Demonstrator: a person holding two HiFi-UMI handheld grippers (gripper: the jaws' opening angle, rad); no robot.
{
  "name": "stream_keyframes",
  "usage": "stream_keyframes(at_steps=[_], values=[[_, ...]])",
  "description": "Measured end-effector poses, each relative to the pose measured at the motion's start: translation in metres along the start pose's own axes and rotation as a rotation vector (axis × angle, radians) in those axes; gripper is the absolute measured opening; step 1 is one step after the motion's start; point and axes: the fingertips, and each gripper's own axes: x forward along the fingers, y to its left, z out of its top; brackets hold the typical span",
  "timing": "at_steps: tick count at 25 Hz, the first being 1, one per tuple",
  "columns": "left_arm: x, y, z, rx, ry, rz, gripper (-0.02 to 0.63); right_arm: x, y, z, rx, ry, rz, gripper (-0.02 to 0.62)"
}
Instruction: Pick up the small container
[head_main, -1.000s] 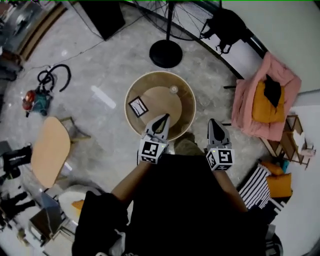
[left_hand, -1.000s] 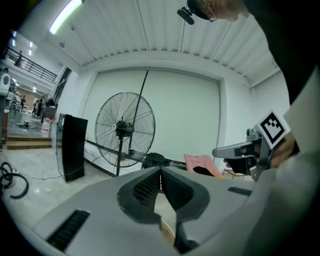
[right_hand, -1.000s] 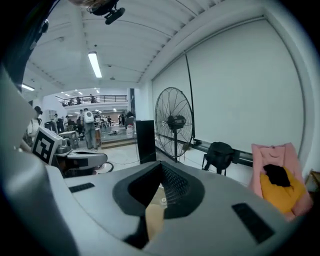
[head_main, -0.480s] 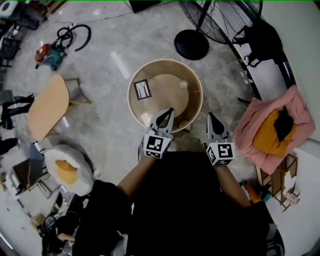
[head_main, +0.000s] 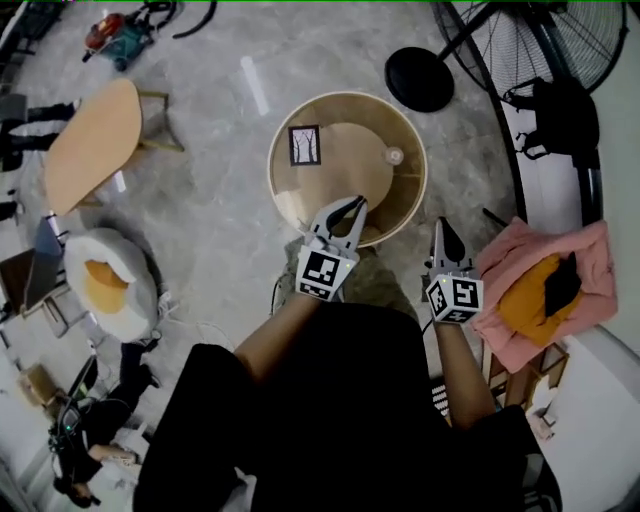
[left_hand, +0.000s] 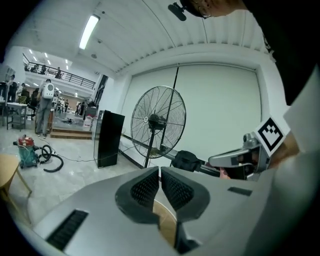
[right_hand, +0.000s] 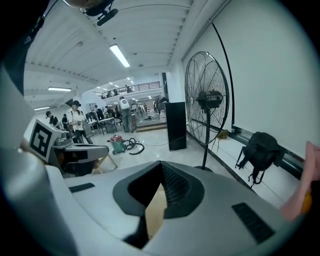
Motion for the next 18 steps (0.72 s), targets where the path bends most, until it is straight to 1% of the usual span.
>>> stream_keyframes(at_steps=[4, 7, 11, 15, 16, 18], values=[[0.01, 0.026, -0.035, -0.022, 0.023, -0.006, 0.021, 0.032, 0.021, -0.014, 0.027, 0.005, 0.003, 0.017], [0.024, 0.034, -0.062, -0.004, 0.02, -0.003, 0.021, 0.05, 0.027, -0.033, 0.065, 0.019, 0.019, 0.017], [0.051, 0.045, -0.096, 0.019, 0.025, 0.002, 0.021, 0.074, 0.019, -0.06, 0.065, 0.029, 0.009, 0.017], [0.087, 0.053, -0.141, 0.032, 0.085, -0.043, 0.026, 0.095, 0.007, -0.09, 0.082, 0.07, -0.004, 0.017], [0.096, 0.056, -0.153, 0.035, 0.099, -0.056, 0.041, 0.102, 0.007, -0.097, 0.081, 0.077, 0.003, 0.017], [0.113, 0.06, -0.174, 0.037, 0.121, -0.078, 0.12, 0.115, 0.005, -0.11, 0.07, 0.089, 0.021, 0.017]])
